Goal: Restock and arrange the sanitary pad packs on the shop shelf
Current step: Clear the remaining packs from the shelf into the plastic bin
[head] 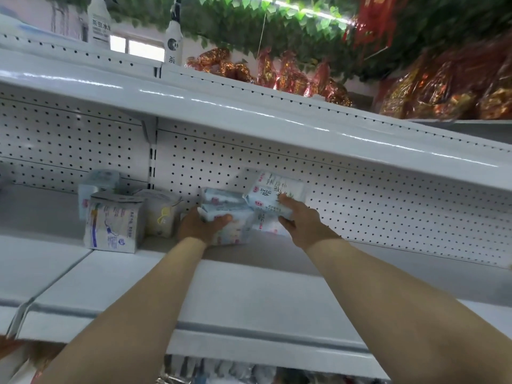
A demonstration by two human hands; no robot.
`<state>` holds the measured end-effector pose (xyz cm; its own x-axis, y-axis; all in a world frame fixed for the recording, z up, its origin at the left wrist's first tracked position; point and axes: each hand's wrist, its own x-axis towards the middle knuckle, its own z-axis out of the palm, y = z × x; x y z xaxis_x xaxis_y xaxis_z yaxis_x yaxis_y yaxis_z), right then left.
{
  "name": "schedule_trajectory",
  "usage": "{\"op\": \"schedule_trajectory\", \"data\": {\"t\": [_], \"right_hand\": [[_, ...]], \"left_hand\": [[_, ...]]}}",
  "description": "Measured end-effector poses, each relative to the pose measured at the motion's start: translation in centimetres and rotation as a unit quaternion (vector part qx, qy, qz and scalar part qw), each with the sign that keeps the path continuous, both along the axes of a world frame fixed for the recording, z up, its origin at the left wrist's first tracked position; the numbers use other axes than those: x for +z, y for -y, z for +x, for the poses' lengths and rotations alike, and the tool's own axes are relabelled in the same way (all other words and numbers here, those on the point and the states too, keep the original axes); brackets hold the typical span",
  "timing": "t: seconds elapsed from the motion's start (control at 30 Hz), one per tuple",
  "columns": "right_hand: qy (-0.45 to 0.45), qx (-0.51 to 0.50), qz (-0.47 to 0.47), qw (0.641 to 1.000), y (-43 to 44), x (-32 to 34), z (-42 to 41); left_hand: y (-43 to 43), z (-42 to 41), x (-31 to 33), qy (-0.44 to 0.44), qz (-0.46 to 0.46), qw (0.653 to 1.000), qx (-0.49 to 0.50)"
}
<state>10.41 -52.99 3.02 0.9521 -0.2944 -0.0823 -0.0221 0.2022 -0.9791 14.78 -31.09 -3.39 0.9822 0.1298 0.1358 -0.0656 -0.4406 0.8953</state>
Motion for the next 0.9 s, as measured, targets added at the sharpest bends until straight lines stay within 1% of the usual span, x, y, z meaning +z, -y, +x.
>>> {"op": "schedule_trajectory", "data": {"t": [0.13, 0.2, 0.27, 0.4, 0.53, 0.67, 0.77, 0.87, 0.9], "right_hand": [[0.025, -0.042, 0.056, 0.997, 3.5, 0.1, -4.1], [0.045, -0.069, 0.08, 0.993, 5.4, 0.3, -6.6], [0.06, -0.079, 0.084, 0.991, 8.0, 0.1, -9.7], [0.047, -0.077, 0.057, 0.994, 14.5, -0.4, -17.0], [0.05, -0.071, 0.068, 0.994, 21.8, -1.1, -25.5], [0.063, -0.07, 0.076, 0.993, 28.8, -2.4, -33.9], [0.053, -0.105, 0.072, 0.99, 33.8, -4.1, -39.5], [0.03, -0.141, 0.067, 0.987, 38.5, -6.4, -44.9], [0.023, -0.147, 0.071, 0.986, 40.0, -7.3, -46.6]], "left_hand": [[2.0, -3.4, 0.6, -0.027, -0.029, 0.998, 0.046], [3.6, -5.8, 0.7, -0.027, -0.101, 0.993, 0.055], [5.8, -8.7, 0.9, -0.026, -0.17, 0.983, 0.063], [11.5, -15.7, 1.5, -0.074, -0.187, 0.977, 0.066], [18.3, -23.2, 1.4, -0.09, -0.288, 0.953, 0.008], [26.1, -30.9, 0.8, -0.1, -0.313, 0.944, -0.037], [32.3, -36.6, -0.2, -0.11, -0.321, 0.938, -0.072], [37.8, -41.4, -2.3, -0.147, -0.356, 0.917, -0.103], [39.4, -43.0, -3.1, -0.163, -0.353, 0.915, -0.107]]}}
